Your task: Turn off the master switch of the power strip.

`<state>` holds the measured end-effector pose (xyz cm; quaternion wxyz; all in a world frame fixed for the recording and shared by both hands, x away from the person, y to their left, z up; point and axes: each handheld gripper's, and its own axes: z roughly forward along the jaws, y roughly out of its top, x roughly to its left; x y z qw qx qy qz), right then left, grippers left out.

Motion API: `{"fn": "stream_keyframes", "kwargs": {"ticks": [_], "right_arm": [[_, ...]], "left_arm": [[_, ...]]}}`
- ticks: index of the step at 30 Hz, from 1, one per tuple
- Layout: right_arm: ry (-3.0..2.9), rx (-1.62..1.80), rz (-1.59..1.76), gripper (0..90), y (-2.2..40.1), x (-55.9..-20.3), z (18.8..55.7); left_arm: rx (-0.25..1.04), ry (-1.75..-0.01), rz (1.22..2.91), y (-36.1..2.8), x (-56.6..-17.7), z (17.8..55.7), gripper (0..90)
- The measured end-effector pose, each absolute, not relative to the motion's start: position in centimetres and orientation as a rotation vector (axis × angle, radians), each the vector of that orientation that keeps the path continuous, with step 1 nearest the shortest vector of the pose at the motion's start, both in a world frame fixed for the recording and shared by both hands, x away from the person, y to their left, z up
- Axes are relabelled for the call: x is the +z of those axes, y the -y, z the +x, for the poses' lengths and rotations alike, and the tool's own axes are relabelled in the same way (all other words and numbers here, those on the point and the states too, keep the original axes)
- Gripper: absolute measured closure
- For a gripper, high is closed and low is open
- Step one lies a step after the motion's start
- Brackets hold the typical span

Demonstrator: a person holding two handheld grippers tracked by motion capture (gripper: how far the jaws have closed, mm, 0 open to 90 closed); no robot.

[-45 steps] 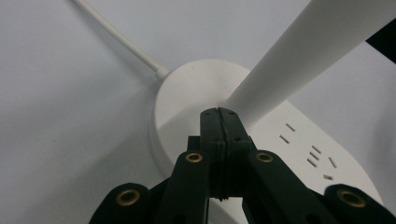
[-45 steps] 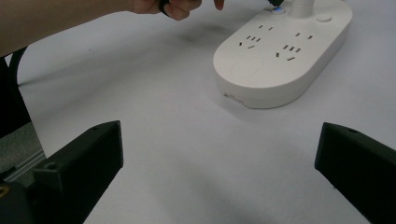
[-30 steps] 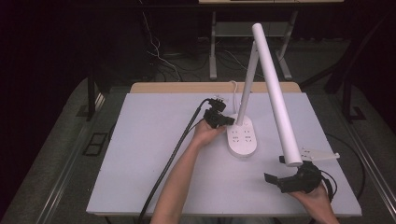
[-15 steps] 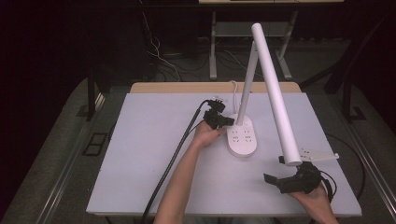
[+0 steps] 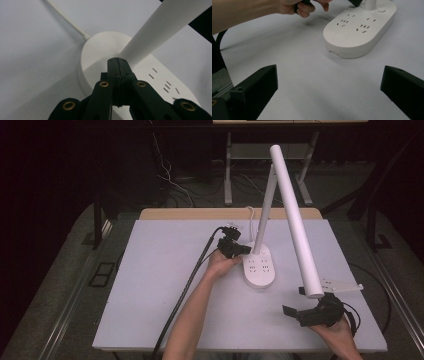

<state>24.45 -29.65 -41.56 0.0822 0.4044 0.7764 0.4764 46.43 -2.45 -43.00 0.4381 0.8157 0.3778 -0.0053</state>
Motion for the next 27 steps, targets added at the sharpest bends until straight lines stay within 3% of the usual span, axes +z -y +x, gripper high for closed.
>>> {"fn": "stream_keyframes", "kwargs": {"ticks": [19,27], "right_arm": [[-2.319,1.422,1.210,0.4,29.7,-41.6,24.6],[-2.314,1.427,1.212,0.4,29.7,-41.6,24.6]], "left_arm": [[0.037,-0.898,1.994,0.2,-41.1,45.8,88.0],[0.041,-0.879,1.972,-0.7,-39.5,45.1,75.8]]}}
